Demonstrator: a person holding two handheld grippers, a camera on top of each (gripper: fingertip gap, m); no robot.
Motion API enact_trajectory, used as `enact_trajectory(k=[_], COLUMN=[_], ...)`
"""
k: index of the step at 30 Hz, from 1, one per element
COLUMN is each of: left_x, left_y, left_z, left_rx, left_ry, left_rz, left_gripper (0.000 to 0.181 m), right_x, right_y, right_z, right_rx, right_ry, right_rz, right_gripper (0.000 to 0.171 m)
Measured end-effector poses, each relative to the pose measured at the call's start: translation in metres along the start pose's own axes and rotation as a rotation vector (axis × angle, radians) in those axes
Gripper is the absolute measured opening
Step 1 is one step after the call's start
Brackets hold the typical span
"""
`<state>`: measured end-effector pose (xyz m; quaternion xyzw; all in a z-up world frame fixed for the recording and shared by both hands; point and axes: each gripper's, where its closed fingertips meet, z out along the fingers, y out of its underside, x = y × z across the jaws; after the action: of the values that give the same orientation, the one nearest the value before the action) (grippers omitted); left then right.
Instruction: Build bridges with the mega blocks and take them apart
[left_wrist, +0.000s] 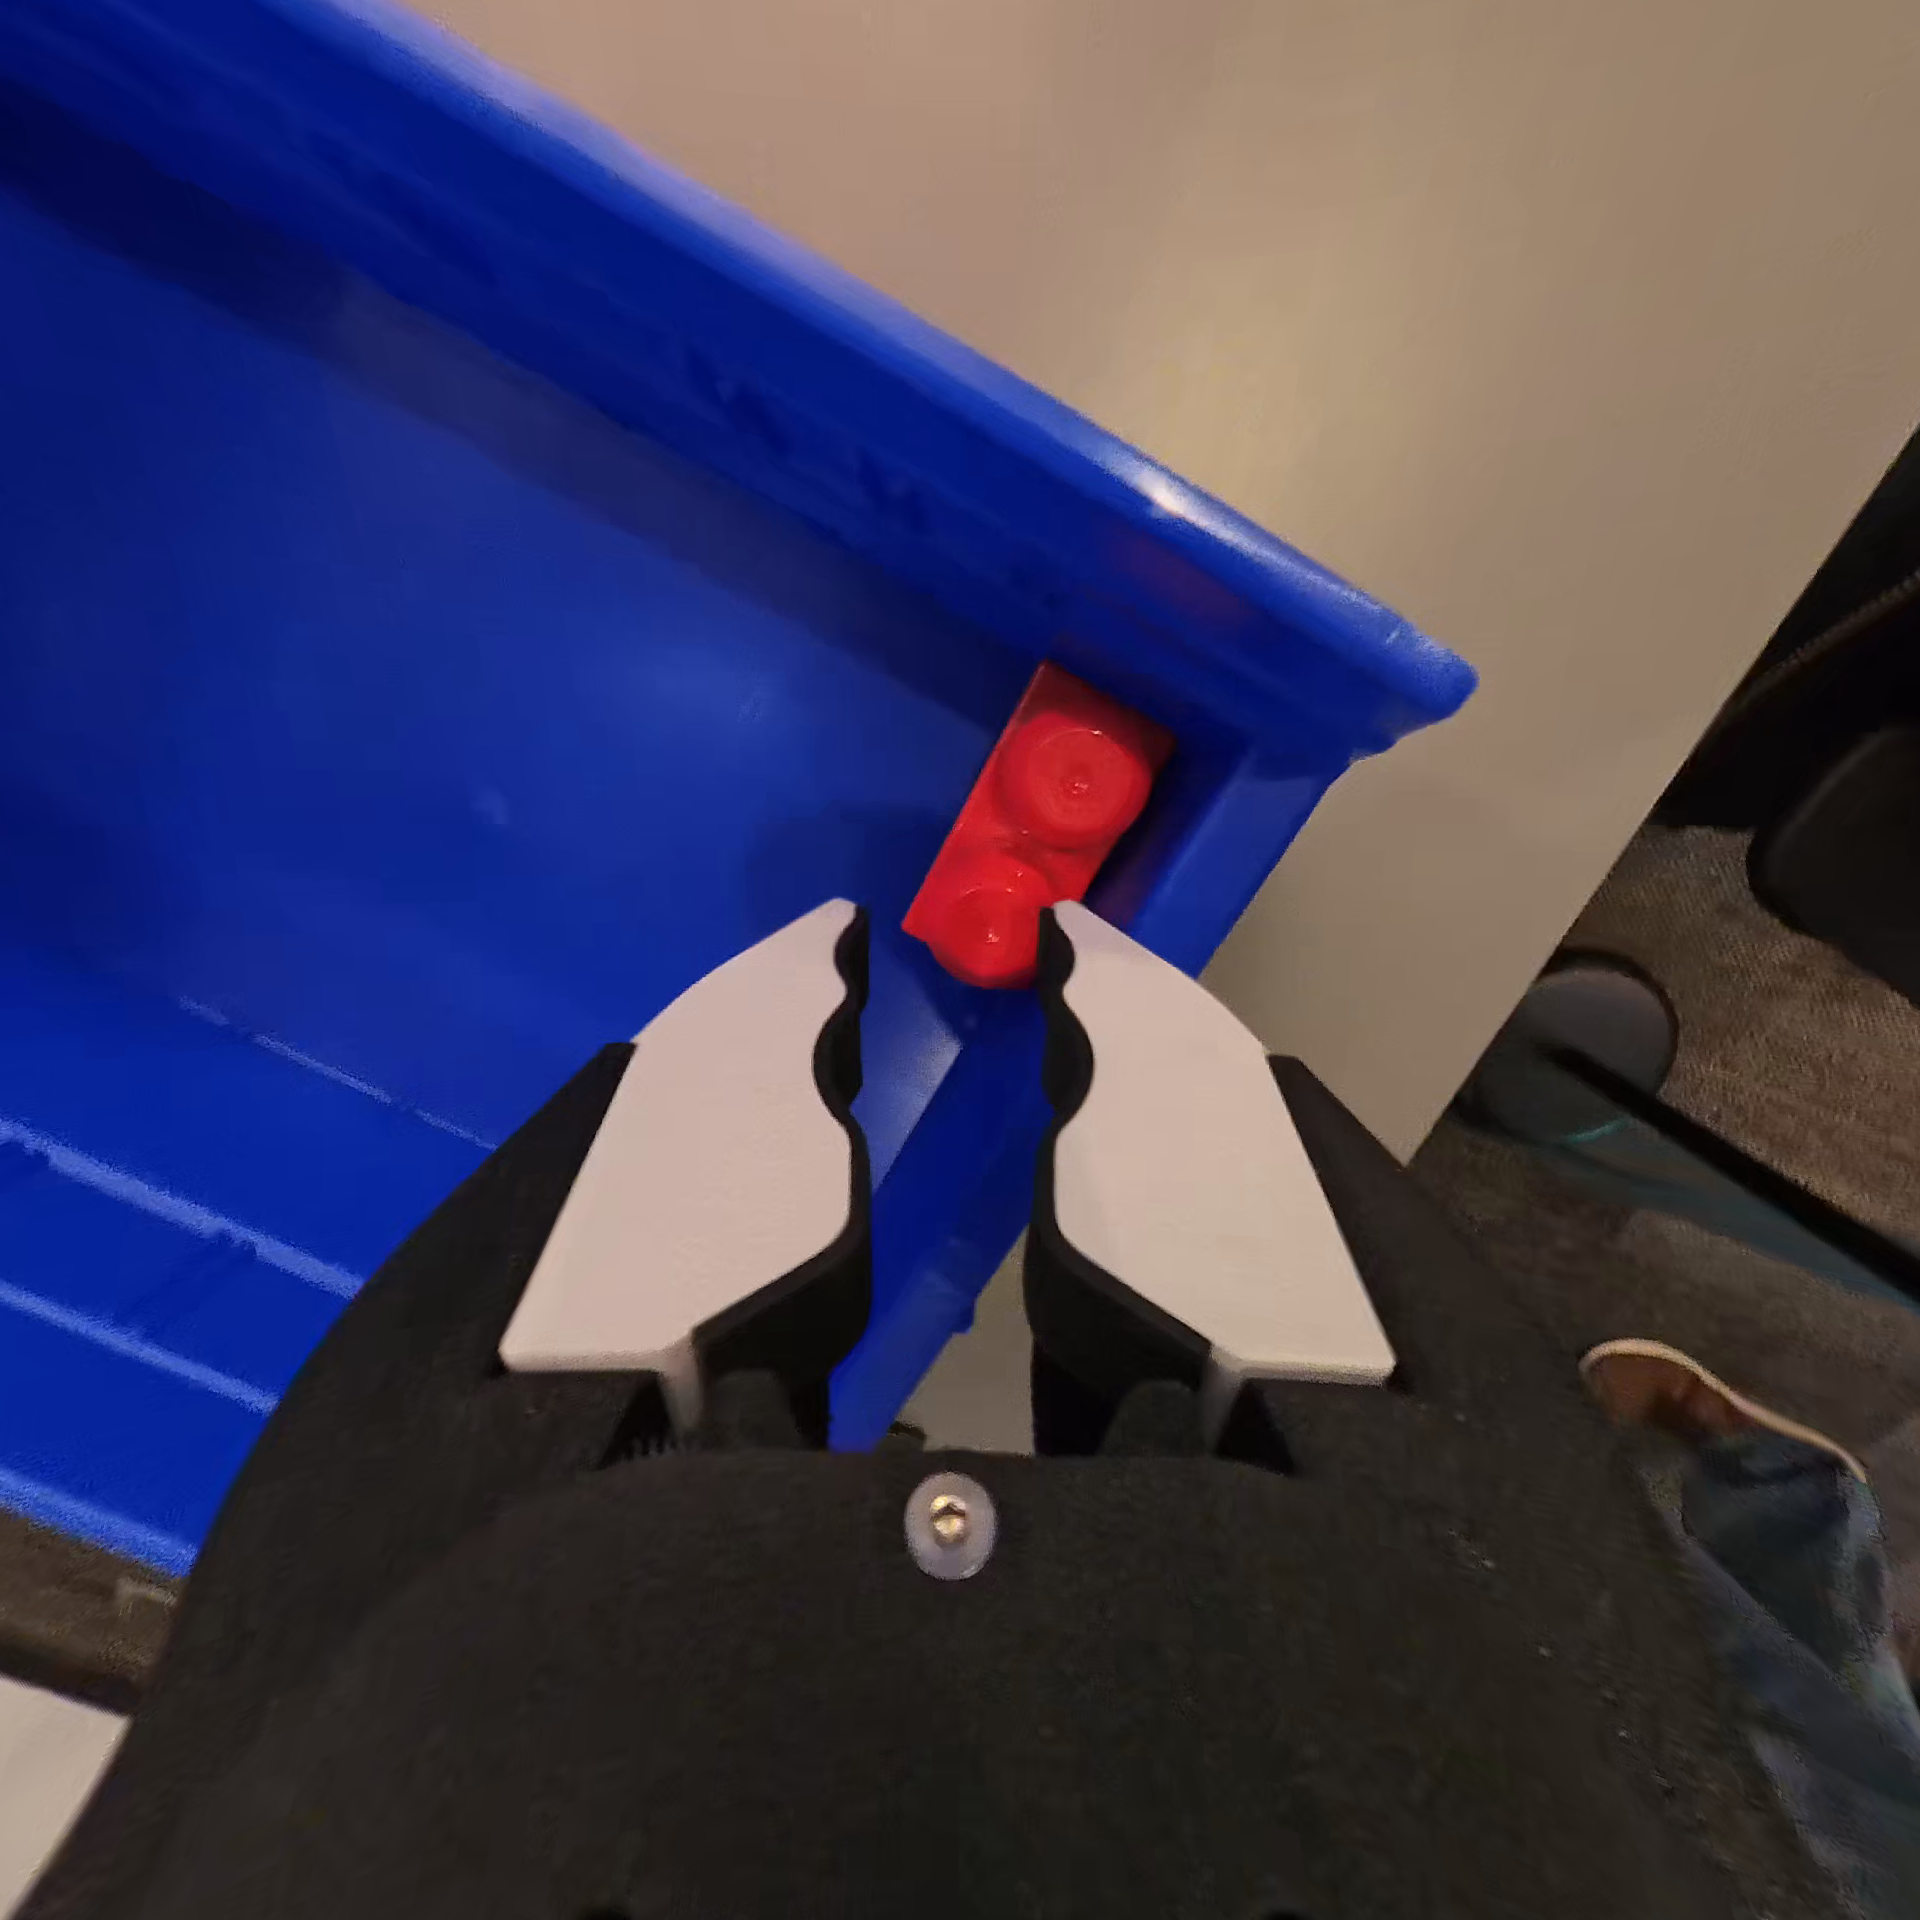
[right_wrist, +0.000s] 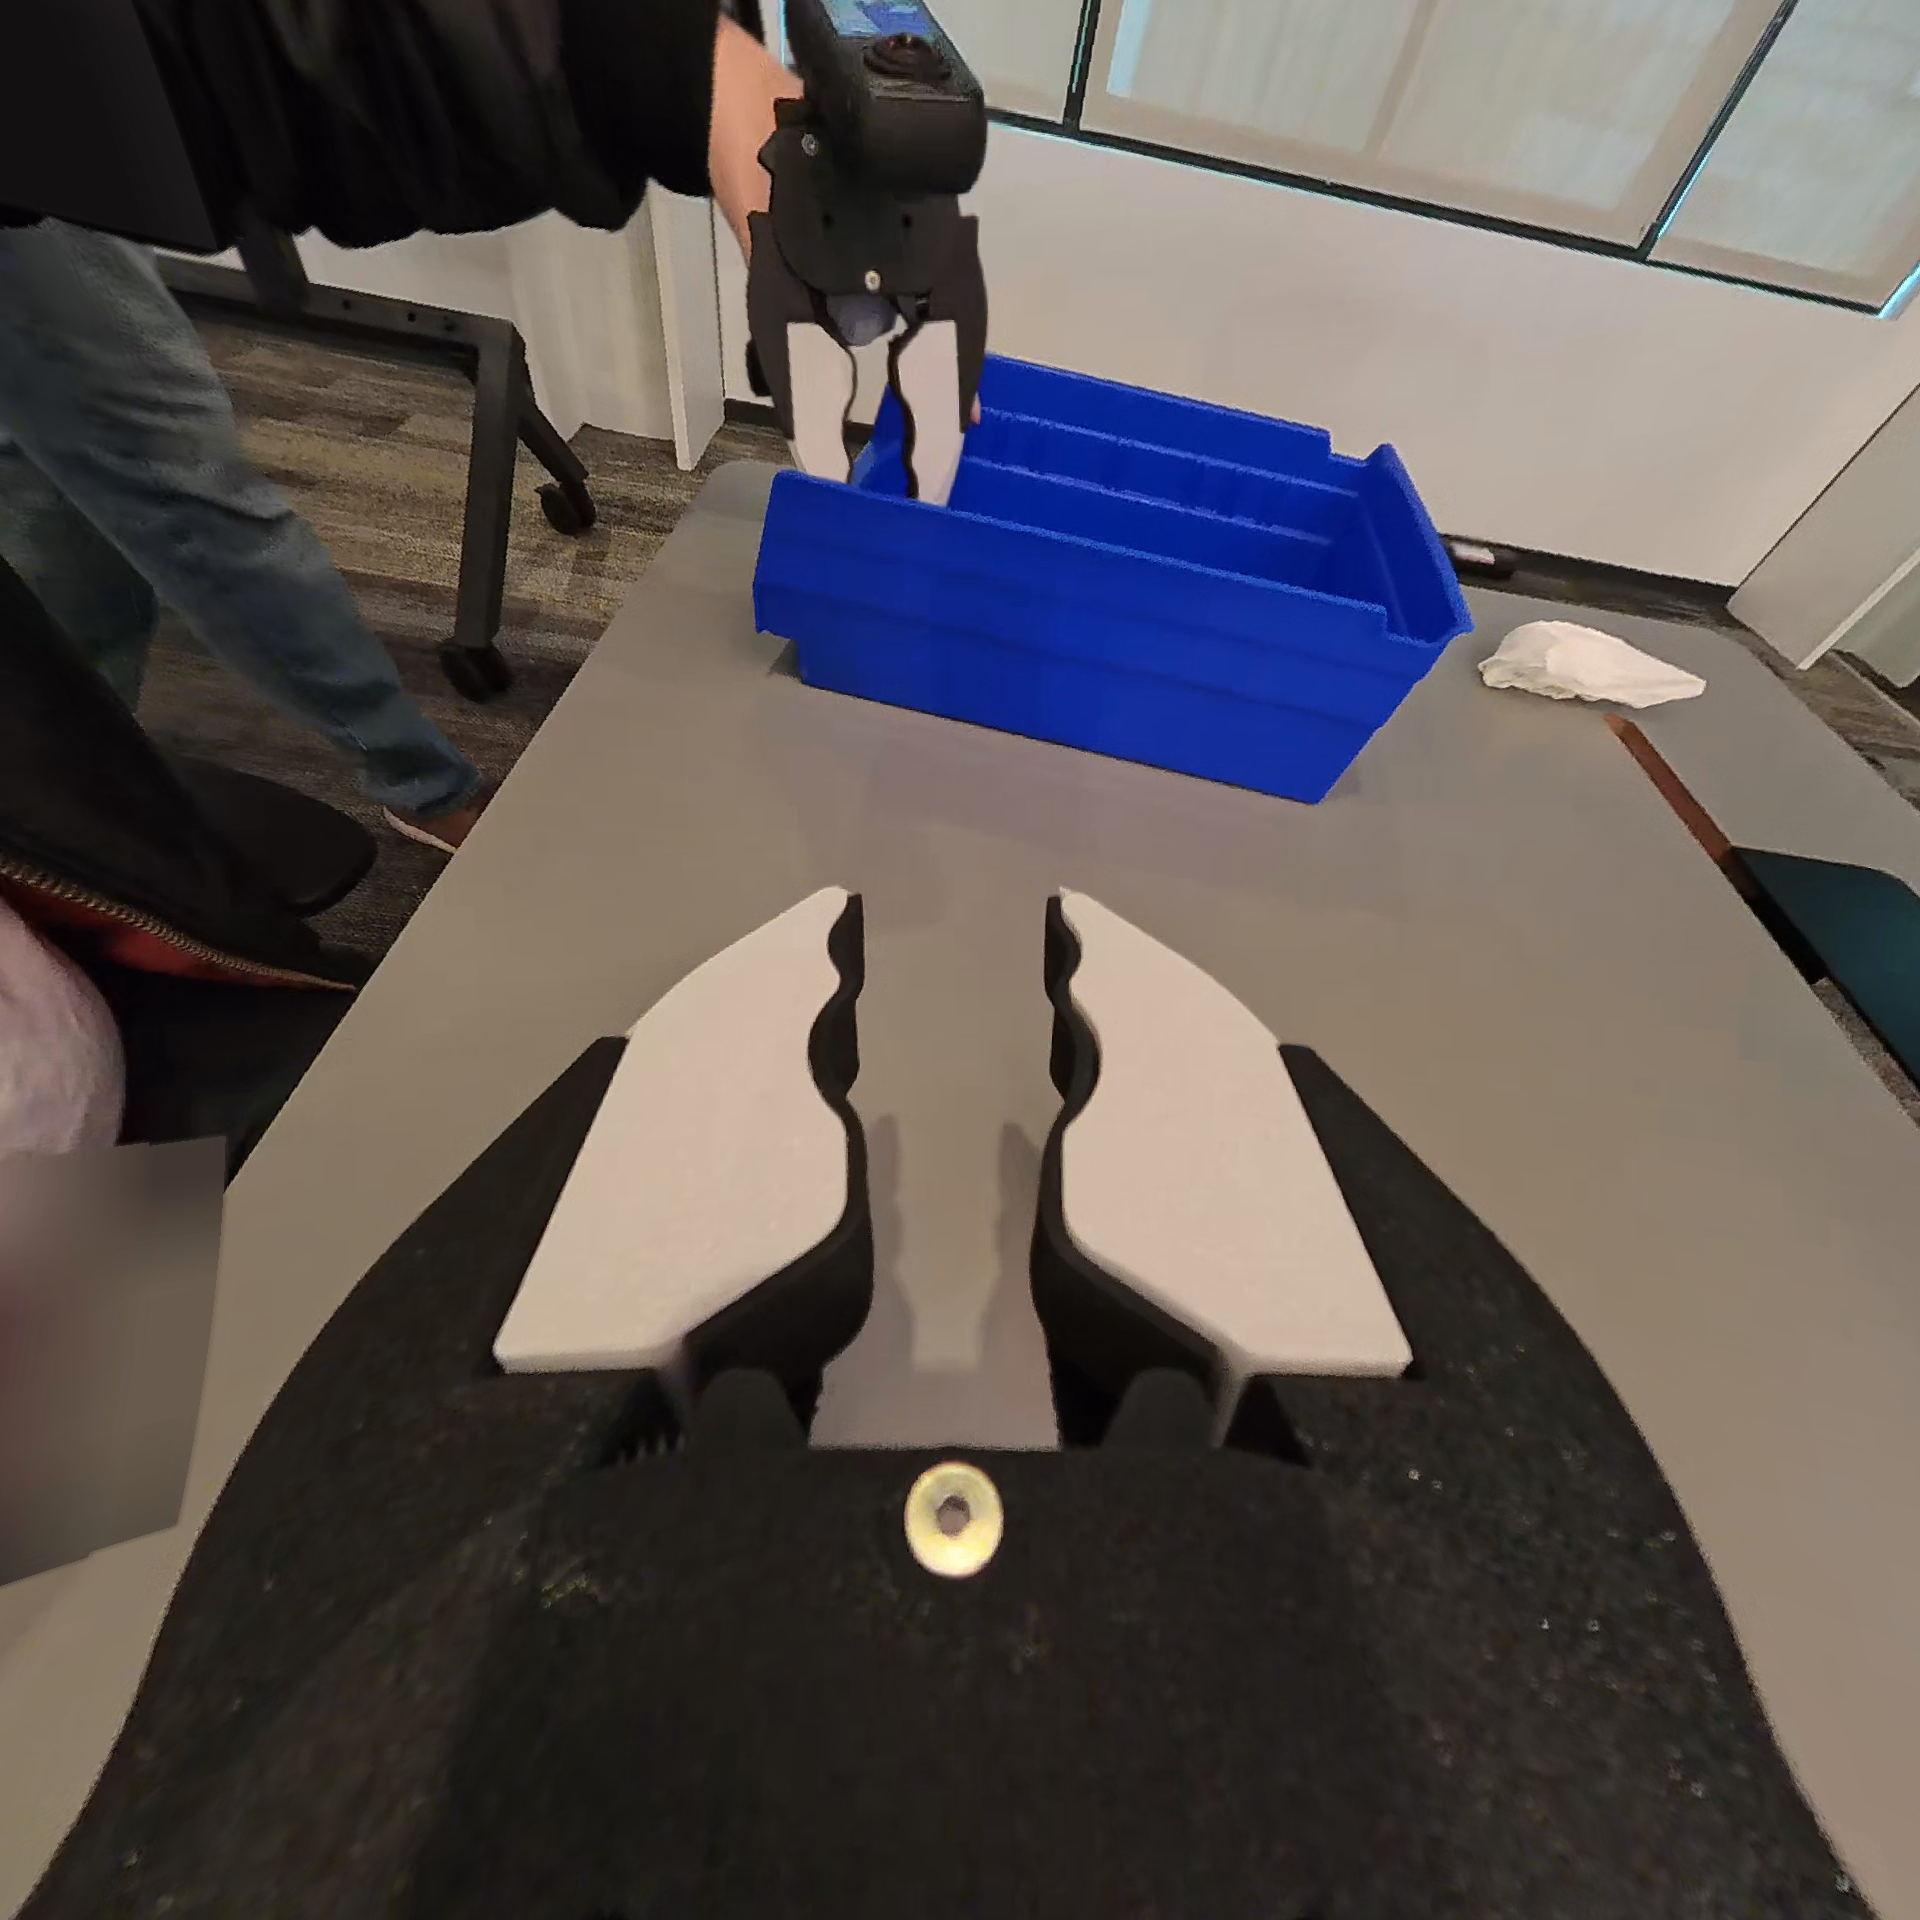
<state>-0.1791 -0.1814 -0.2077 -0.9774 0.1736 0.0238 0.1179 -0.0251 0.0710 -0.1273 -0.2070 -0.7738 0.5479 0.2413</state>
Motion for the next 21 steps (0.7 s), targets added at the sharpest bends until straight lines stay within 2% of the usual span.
enact_trajectory(k=[1, 7, 14, 21], left_x=[0.002, 0.000, -0.025, -0.019], left_y=[0.000, -0.002, -0.008, -0.004], left_z=[0.003, 0.009, 0.012, 0.017], left_rx=[-0.013, -0.051, 0.003, -0.029], left_ry=[0.021, 0.045, 0.045, 0.093], left_rz=[0.025, 0.136, 0.039, -0.019], left_gripper=[0.029, 0.024, 0.026, 0.045], right_x=[0.000, 0.002, -0.001, 0.000], right_y=[0.002, 0.001, 0.001, 0.005], right_z=[0.000, -0.006, -0.005, -0.008], right_rx=[-0.005, 0.004, 0.001, -0.013], right_ry=[0.000, 0.008, 0.001, 0.005], right_rz=[0.007, 0.031, 0.033, 0.040], right_gripper=[0.033, 0.032, 0.032, 0.032])
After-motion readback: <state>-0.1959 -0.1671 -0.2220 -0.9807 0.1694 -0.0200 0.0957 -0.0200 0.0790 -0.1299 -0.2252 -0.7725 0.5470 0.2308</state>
